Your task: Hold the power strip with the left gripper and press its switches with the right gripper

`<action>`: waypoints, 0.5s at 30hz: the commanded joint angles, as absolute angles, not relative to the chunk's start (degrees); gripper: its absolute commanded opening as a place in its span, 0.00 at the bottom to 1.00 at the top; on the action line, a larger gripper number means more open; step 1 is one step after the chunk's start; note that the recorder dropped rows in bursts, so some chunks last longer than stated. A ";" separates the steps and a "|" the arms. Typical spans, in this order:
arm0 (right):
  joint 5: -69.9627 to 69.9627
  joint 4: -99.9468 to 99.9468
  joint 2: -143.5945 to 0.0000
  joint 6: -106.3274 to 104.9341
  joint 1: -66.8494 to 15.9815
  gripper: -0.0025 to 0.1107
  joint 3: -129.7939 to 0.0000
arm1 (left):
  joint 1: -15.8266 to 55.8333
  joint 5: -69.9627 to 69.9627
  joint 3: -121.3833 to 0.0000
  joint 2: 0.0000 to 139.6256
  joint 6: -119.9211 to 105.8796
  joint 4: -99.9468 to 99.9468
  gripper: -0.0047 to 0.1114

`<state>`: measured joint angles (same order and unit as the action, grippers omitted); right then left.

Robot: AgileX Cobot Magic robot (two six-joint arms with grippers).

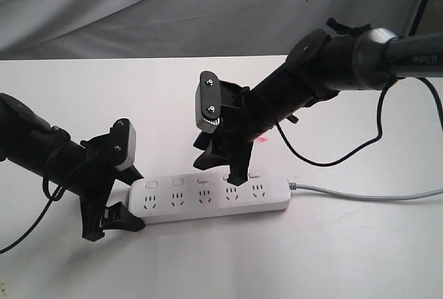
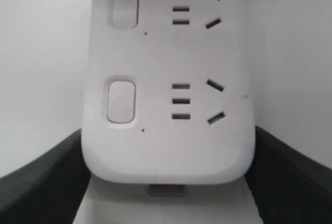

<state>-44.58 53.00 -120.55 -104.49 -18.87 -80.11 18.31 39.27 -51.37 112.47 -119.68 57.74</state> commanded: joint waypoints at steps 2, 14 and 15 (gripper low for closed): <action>-42.21 53.71 -120.37 -106.05 -18.73 0.35 -79.00 | 18.65 39.25 -51.68 112.54 -119.90 58.08 0.53; -41.36 55.27 -123.22 -106.65 -19.38 0.35 -79.00 | 18.65 39.25 -51.68 112.54 -119.90 58.08 0.53; -41.36 55.27 -123.37 -106.65 -19.38 0.35 -79.00 | 18.65 39.25 -51.68 112.54 -119.90 58.08 0.53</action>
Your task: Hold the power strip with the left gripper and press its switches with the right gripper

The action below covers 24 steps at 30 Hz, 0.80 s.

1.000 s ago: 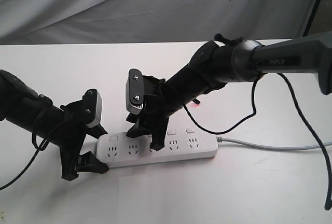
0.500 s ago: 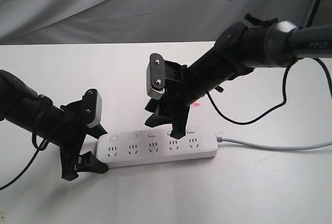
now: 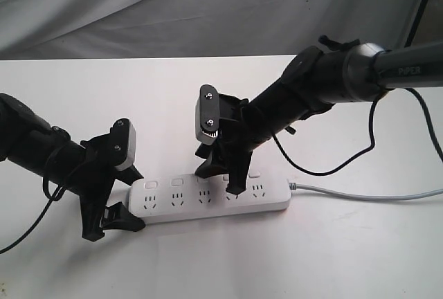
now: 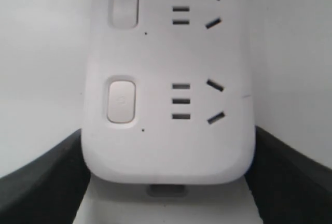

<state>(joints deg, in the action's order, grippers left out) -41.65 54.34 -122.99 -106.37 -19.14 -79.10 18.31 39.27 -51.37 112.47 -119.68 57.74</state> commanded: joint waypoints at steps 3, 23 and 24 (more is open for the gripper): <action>-41.36 55.05 -123.78 -106.65 -19.38 0.35 -79.00 | 18.65 39.25 -51.68 112.54 -119.90 58.08 0.53; -40.68 52.15 -127.19 -107.05 -19.38 0.35 -79.00 | 18.65 39.25 -51.68 112.54 -119.90 58.08 0.53; -40.68 51.95 -127.19 -107.05 -19.38 0.35 -79.00 | 18.65 39.25 -51.68 112.54 -119.90 58.08 0.53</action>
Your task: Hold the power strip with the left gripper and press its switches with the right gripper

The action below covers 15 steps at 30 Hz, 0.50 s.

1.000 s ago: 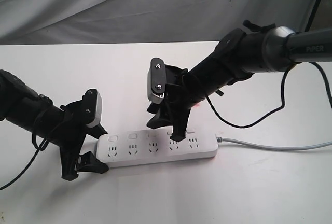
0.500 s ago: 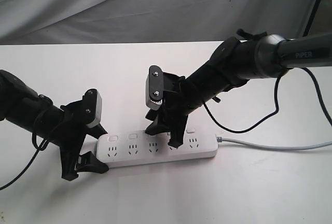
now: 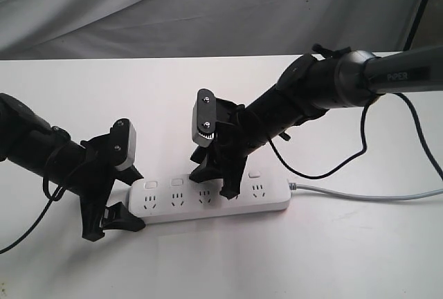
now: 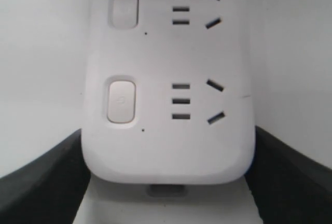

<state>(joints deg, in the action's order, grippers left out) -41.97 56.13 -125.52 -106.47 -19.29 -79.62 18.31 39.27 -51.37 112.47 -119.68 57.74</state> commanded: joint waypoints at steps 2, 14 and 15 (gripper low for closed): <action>-40.55 51.44 -127.19 -107.05 -19.38 0.35 -79.00 | 18.65 39.25 -51.68 112.54 -119.90 58.08 0.53; -39.51 48.77 -129.43 -107.05 -18.69 0.35 -79.00 | 18.65 39.25 -51.68 112.54 -119.90 58.08 0.53; -39.40 48.66 -129.49 -107.05 -18.69 0.35 -79.00 | 18.65 39.25 -51.68 112.54 -119.90 58.08 0.53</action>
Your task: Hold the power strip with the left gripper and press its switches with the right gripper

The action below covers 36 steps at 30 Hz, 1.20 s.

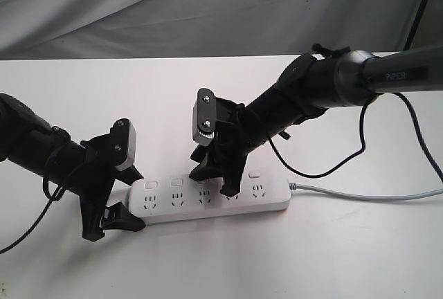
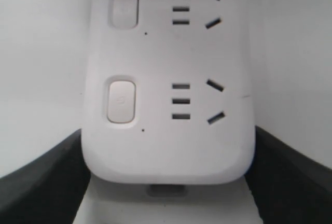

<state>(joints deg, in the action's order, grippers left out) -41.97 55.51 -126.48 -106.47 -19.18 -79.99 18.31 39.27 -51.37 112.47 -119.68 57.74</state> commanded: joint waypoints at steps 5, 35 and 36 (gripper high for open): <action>-39.81 47.06 -129.49 -107.05 -18.33 0.35 -79.00 | 18.65 39.25 -51.68 112.54 -119.90 58.08 0.53; -39.33 53.88 -119.62 -109.01 -17.49 0.35 -77.11 | 18.65 39.25 -51.68 112.54 -119.90 58.08 0.53; -39.57 53.77 -118.89 -109.01 -17.25 0.35 -77.11 | 18.65 39.25 -51.68 112.54 -119.90 58.08 0.53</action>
